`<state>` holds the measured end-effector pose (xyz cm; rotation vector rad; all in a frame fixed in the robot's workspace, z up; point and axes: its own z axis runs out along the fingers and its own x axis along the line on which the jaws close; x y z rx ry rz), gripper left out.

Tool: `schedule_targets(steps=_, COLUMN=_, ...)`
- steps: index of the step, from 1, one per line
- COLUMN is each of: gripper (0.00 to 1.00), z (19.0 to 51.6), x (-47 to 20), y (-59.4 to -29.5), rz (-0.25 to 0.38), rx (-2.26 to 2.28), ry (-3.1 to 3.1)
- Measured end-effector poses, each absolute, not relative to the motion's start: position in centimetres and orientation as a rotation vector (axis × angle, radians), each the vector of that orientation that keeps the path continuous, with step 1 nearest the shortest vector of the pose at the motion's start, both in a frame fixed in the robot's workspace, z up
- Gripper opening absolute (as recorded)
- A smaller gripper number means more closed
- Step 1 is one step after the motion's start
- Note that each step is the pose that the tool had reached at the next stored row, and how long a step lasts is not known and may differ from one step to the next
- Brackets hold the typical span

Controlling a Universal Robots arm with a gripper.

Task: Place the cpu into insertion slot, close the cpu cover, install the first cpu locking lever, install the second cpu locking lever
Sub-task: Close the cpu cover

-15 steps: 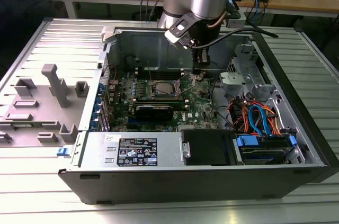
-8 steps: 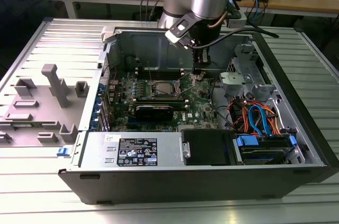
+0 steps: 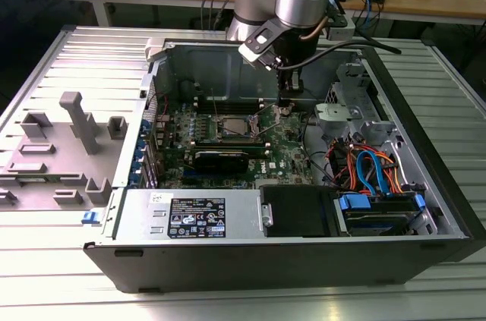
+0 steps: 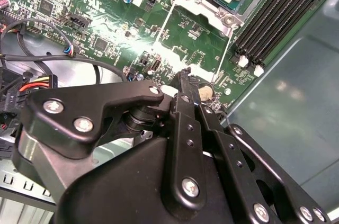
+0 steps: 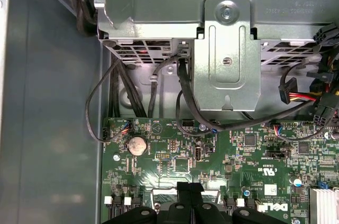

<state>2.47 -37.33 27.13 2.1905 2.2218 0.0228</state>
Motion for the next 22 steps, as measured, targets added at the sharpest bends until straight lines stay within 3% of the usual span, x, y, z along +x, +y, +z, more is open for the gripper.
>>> schedule_targets(steps=22, gripper=0.11, z=26.3, x=3.8, y=-37.2, rz=0.019, rx=2.192, ry=2.224)
